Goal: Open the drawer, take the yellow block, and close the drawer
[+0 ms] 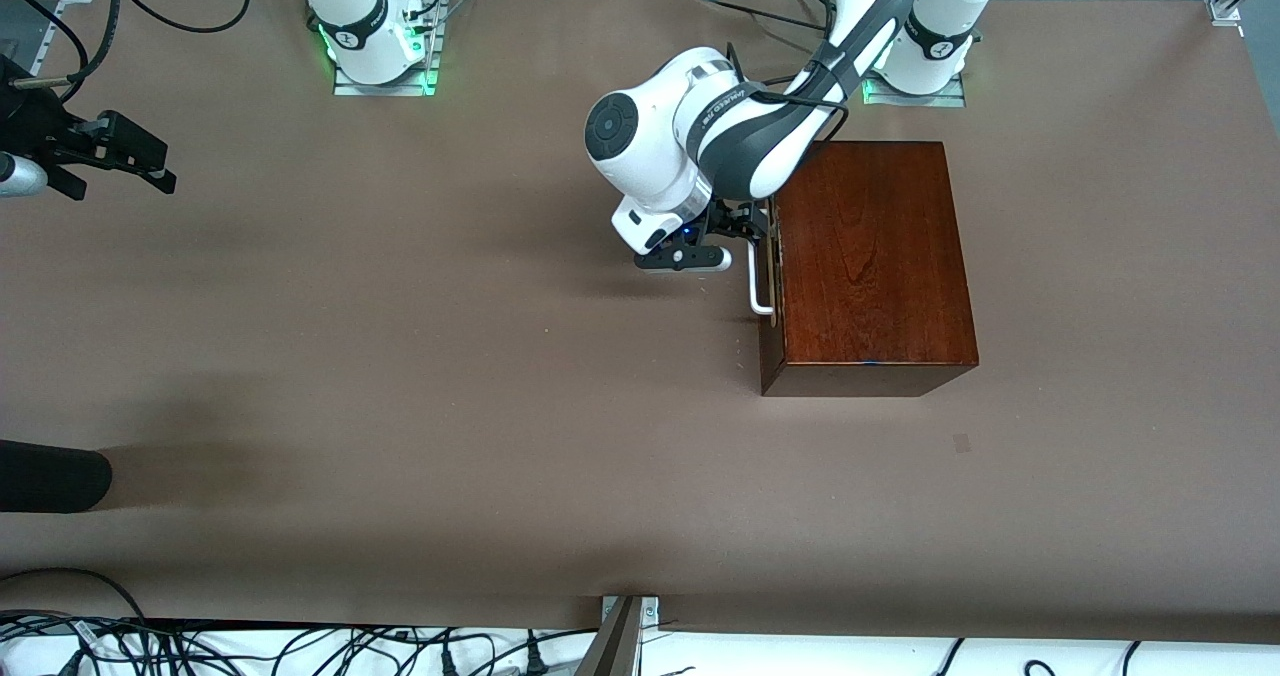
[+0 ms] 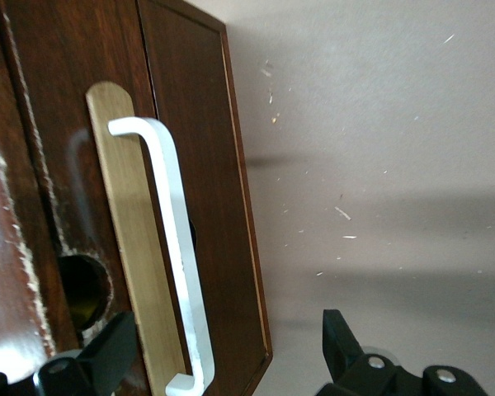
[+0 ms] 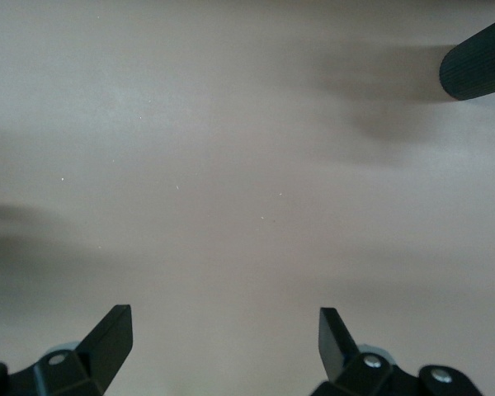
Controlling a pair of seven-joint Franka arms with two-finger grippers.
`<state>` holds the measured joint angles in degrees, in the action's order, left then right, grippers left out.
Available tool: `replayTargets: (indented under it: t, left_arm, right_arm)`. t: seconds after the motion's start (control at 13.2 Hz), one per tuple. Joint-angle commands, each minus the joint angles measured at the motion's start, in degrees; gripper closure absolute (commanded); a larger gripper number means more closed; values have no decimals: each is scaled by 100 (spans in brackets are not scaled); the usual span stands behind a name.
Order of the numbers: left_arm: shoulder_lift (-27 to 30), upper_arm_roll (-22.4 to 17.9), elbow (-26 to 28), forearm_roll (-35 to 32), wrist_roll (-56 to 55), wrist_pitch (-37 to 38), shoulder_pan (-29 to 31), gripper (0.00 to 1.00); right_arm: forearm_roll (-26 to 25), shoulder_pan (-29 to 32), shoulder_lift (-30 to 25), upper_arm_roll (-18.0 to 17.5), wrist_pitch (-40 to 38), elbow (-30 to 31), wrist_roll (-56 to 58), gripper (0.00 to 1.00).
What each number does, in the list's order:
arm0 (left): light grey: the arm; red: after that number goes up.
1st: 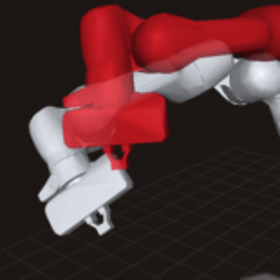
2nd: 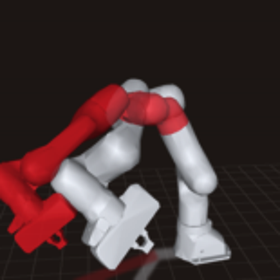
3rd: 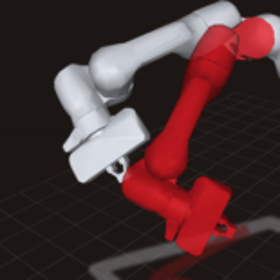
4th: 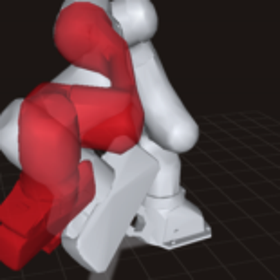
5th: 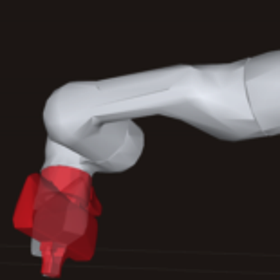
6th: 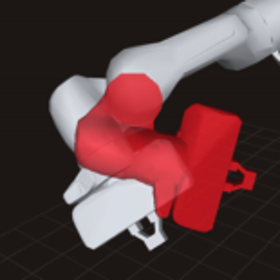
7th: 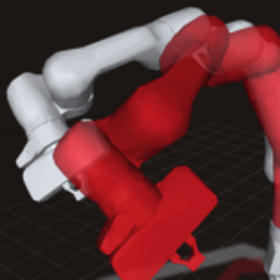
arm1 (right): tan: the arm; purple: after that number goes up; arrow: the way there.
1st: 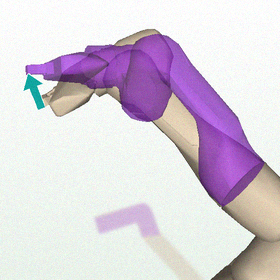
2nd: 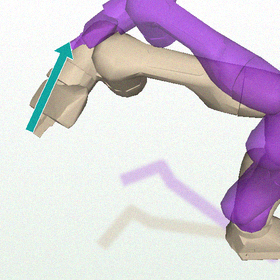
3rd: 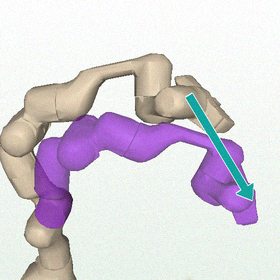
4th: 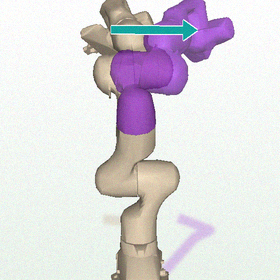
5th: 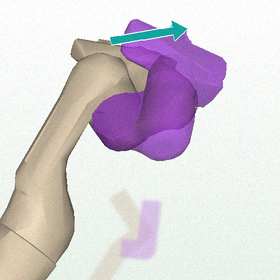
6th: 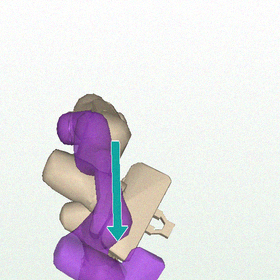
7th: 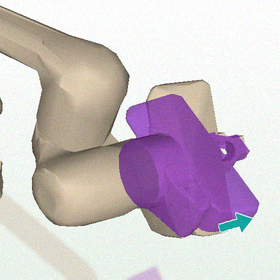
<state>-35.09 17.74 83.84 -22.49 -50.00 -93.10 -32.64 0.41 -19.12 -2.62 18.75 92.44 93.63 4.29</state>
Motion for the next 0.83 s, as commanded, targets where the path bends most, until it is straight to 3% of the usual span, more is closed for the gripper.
replayTargets:
  t: [0.0, 0.76]
  left_arm:
    - [29, 10, 203, -150, -159, 12, 21, 0]
    - [-217, -8, 203, -220, -203, -436, 109, 0]
  right_arm:
    - [-15, 22, 34, -21, -103, -117, 20, 0]
    - [-15, 22, 34, -21, -103, -117, 20, 0]
